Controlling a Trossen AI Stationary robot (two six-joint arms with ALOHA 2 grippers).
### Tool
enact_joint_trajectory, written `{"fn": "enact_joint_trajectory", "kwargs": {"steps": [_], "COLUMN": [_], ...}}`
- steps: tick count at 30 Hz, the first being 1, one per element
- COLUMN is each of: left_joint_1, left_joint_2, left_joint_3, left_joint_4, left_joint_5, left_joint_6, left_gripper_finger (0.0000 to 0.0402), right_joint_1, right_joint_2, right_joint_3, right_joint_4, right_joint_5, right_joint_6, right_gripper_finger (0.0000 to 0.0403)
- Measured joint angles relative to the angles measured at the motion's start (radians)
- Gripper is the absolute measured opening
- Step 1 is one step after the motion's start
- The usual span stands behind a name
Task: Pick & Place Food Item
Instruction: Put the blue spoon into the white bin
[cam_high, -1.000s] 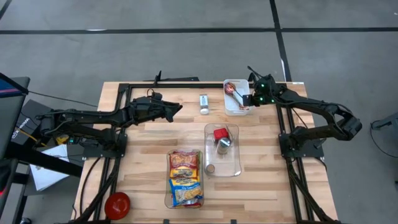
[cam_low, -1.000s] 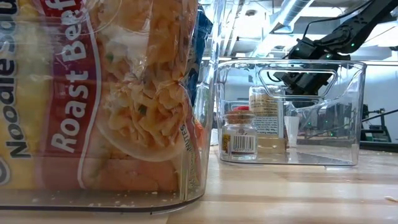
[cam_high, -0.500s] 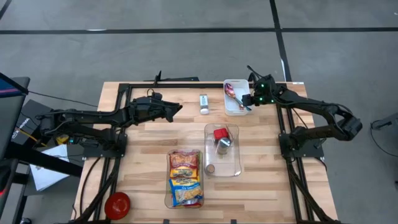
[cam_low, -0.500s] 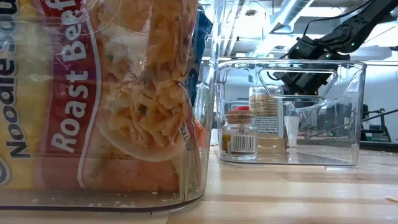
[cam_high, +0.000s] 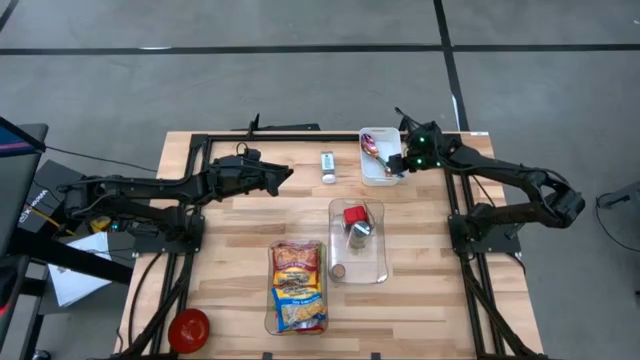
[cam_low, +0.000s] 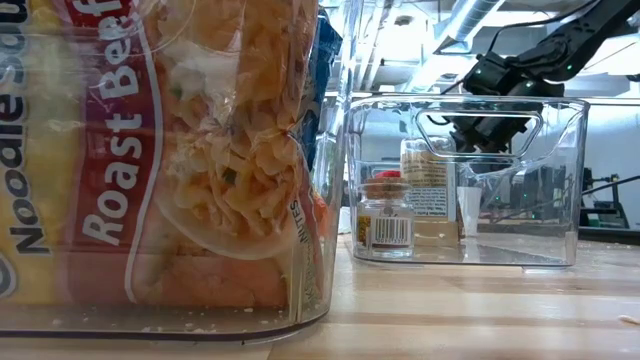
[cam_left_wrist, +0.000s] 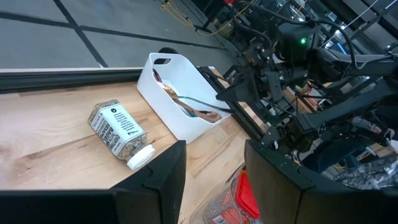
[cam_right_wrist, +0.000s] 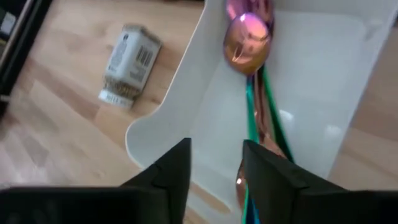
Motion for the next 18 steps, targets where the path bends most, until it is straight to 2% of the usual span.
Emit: {"fn": "enact_joint_trajectory", "kwargs": {"steps": [2,6,7,11,18], "left_joint_1": [0.000,0.000,0.000,0.000,0.000], "left_joint_2": [0.000,0.000,0.000,0.000,0.000], "left_joint_3": [0.000,0.000,0.000,0.000,0.000], "left_joint_4": [0.000,0.000,0.000,0.000,0.000], "left_joint_5": [0.000,0.000,0.000,0.000,0.000], "left_joint_6": [-0.001,-0.001,-0.002,-0.008,-0.013], "left_gripper_finger": [0.0158,0.0158,0.0158,0.0158,0.0158], "right_joint_1": [0.017,0.041,0.046,0.058,0.057], "right_joint_2": [0.000,0.000,0.000,0.000,0.000], "right_joint_3": [0.000,0.000,0.000,0.000,0.000], "right_joint_4": [-0.013,-0.024,-0.024,-0.057,-0.113], "right_joint_5": [0.001,0.006,0.018,0.081,0.094], "right_joint_6": [-0.009,-0.011,-0.011,0.008,-0.010], "right_gripper_finger": [0.0112,0.0022,0.0011,0.0009,0.0001]}}
